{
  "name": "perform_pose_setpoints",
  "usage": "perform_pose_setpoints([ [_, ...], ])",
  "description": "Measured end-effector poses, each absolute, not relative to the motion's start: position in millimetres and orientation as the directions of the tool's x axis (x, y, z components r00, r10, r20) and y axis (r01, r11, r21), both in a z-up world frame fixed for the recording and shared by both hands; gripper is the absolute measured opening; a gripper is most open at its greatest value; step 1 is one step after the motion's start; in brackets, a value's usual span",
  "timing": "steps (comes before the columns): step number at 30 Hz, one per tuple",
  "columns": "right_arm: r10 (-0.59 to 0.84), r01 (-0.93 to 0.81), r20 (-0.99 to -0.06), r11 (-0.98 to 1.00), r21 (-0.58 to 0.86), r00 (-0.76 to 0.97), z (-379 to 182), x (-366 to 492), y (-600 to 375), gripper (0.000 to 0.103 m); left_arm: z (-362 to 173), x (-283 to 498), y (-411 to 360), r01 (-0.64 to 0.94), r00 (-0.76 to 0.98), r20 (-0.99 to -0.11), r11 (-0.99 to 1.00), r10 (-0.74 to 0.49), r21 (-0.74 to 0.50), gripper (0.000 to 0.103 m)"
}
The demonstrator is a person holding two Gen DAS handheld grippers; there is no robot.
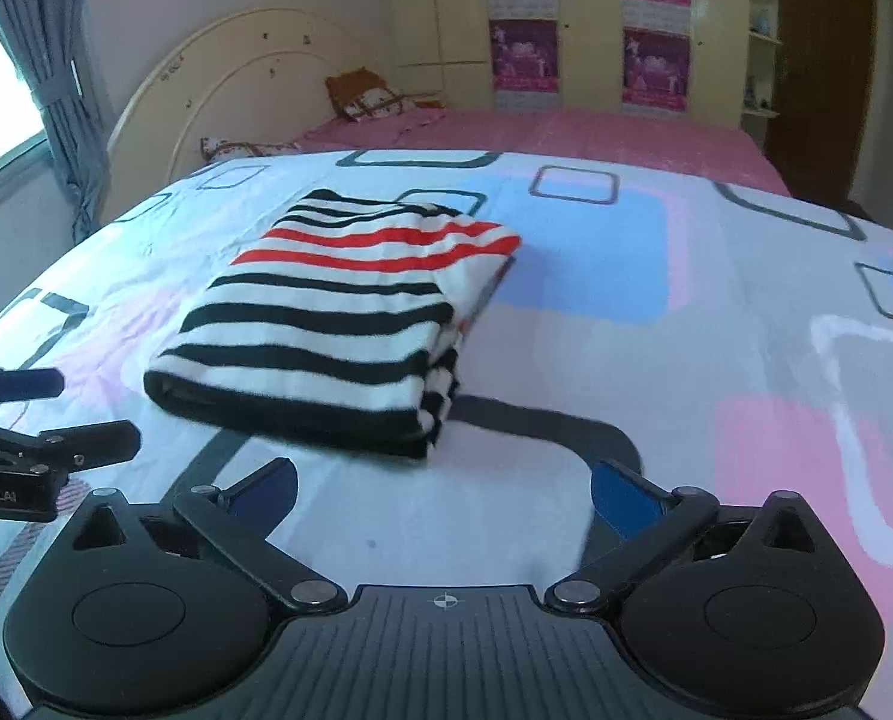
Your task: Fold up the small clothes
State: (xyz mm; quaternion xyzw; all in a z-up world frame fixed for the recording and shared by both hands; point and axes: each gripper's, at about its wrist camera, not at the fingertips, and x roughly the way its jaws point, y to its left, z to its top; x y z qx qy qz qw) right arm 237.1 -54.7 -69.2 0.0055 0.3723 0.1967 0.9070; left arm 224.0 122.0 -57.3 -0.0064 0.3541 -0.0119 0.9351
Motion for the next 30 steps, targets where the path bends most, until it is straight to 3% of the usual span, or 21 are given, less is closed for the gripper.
perform_pose_setpoints([
  [30, 0.287, -0.254, -0.575, 0.957, 0.139, 0.767, 28, 56, -108, 0.103, 33, 71, 71, 0.052, 0.872, -0.483, 0.996, -0.082, -0.076, 0.103],
])
